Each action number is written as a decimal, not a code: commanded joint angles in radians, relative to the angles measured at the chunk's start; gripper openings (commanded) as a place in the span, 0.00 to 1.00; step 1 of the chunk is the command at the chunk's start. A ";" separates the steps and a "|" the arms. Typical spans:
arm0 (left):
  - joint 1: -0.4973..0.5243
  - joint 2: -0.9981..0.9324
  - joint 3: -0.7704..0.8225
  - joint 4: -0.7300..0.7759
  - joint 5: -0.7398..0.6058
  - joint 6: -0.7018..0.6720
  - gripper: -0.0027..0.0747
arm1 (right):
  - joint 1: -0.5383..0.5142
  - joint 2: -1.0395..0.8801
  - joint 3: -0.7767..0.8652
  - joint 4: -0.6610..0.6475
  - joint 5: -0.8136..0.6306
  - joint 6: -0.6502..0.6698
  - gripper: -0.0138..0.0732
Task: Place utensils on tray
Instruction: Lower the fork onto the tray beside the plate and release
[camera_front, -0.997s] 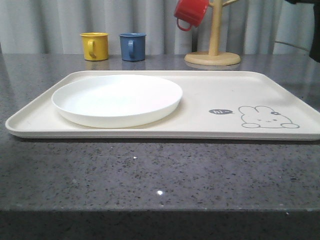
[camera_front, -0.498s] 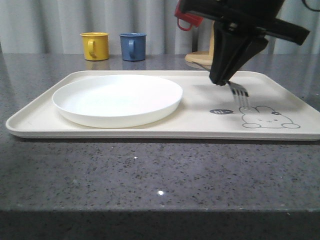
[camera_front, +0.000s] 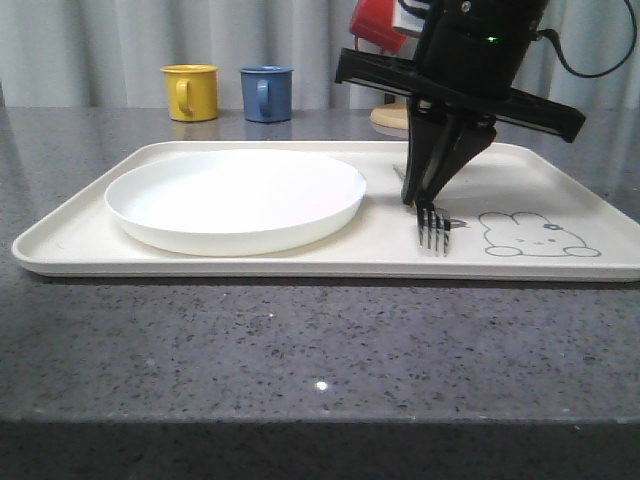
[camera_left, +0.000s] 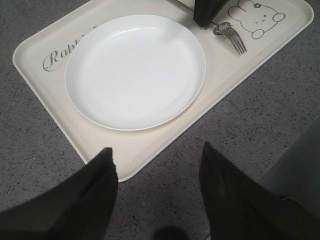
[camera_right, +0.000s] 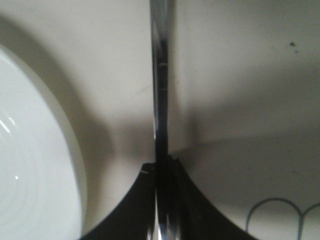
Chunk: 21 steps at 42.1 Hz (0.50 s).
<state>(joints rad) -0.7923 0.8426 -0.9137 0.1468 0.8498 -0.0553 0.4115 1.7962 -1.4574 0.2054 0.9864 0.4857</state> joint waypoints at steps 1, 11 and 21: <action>-0.009 -0.004 -0.028 0.007 -0.066 -0.010 0.49 | -0.001 -0.047 -0.034 -0.005 -0.022 0.008 0.33; -0.009 -0.004 -0.028 0.007 -0.066 -0.010 0.49 | -0.001 -0.051 -0.039 -0.009 -0.031 0.008 0.44; -0.009 -0.004 -0.028 0.007 -0.066 -0.010 0.49 | -0.001 -0.147 -0.050 -0.074 0.013 -0.038 0.44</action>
<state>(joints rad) -0.7923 0.8426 -0.9137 0.1468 0.8498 -0.0553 0.4115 1.7517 -1.4706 0.1704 0.9902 0.4843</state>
